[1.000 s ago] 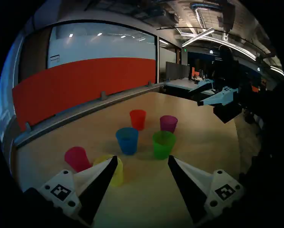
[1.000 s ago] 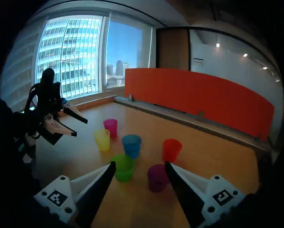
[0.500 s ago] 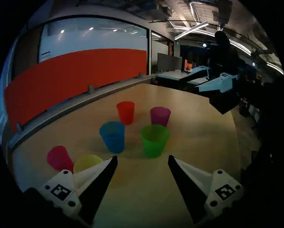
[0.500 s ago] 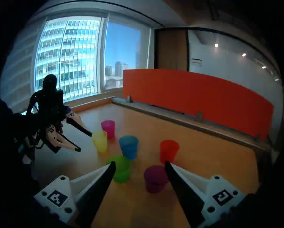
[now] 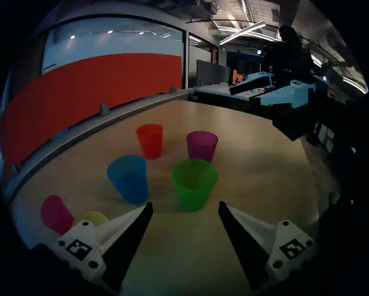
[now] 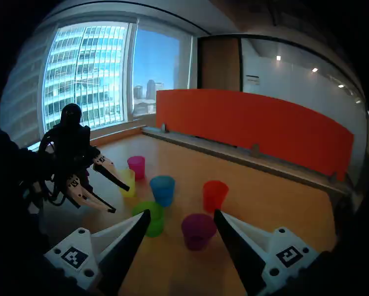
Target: Pour water
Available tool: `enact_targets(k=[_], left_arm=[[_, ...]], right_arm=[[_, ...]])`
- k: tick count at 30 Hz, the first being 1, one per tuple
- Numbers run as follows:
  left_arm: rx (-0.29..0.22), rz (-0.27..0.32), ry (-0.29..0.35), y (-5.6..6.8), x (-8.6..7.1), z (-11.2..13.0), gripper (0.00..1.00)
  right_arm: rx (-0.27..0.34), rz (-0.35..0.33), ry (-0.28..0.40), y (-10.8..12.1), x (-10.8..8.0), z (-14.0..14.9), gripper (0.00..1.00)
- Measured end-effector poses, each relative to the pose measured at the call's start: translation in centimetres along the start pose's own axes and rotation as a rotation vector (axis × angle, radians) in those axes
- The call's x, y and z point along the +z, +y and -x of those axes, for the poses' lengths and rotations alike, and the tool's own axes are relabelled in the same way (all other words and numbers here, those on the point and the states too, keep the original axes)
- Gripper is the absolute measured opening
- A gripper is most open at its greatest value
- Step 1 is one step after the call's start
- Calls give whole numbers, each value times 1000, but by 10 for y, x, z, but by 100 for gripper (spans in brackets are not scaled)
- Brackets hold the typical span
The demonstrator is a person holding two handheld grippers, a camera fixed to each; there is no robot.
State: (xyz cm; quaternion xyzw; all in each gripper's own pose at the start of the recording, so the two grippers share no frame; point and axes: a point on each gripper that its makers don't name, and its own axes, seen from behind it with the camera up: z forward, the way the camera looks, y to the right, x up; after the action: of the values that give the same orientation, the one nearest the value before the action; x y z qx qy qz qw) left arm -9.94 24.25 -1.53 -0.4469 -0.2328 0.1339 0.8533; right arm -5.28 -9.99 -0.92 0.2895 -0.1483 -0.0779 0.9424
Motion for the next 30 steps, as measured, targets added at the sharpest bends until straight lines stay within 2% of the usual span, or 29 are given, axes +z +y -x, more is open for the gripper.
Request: enact_targets(k=[12,18,30], left_arm=[[25,36,-33,12,40,-2,99],[22,44,-41,15,57,-5,100],[29,62,-45,18,77,-11,99]], right_arm=[[13,8,0,8,1,2,100],[20,15,-2,13,0,5,100],[33,23,-7,19,-1,10,100]])
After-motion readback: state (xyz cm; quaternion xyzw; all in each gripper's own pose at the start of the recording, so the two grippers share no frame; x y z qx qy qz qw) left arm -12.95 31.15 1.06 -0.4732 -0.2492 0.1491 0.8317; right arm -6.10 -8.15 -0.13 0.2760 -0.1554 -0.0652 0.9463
